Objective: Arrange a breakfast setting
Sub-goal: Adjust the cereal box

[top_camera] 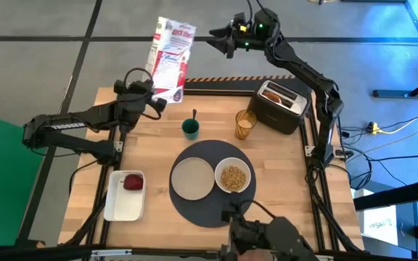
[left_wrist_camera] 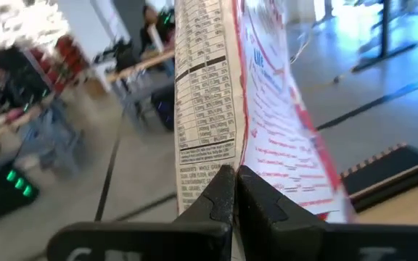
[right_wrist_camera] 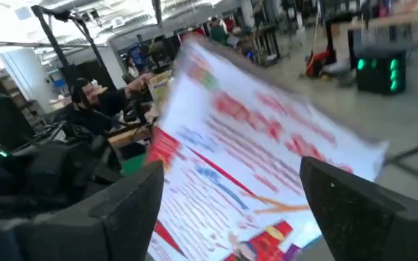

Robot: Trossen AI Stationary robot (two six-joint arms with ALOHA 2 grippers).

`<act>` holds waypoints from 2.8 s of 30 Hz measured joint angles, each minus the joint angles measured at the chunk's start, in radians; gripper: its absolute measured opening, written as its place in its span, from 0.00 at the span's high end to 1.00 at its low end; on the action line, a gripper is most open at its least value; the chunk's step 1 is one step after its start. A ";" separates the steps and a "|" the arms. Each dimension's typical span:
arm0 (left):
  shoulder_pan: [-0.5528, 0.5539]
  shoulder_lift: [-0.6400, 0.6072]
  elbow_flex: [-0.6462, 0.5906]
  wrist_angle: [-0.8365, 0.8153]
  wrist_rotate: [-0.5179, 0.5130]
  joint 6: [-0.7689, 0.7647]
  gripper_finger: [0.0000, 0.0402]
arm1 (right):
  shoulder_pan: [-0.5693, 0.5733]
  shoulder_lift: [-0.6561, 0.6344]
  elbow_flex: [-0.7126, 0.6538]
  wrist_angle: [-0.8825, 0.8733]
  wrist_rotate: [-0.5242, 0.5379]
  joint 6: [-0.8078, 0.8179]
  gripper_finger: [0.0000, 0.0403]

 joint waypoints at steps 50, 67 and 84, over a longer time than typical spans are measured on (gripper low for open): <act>-0.042 -0.132 0.002 0.189 -0.009 0.433 0.74 | 0.273 0.101 0.321 -0.468 0.544 -1.056 1.00; -0.044 -0.173 0.002 0.177 0.169 0.176 0.72 | 0.279 0.043 0.336 -0.397 0.429 -1.233 1.00; -0.015 -0.346 0.018 0.196 0.880 0.018 0.72 | 0.196 -0.121 0.339 -0.404 -0.789 -0.932 1.00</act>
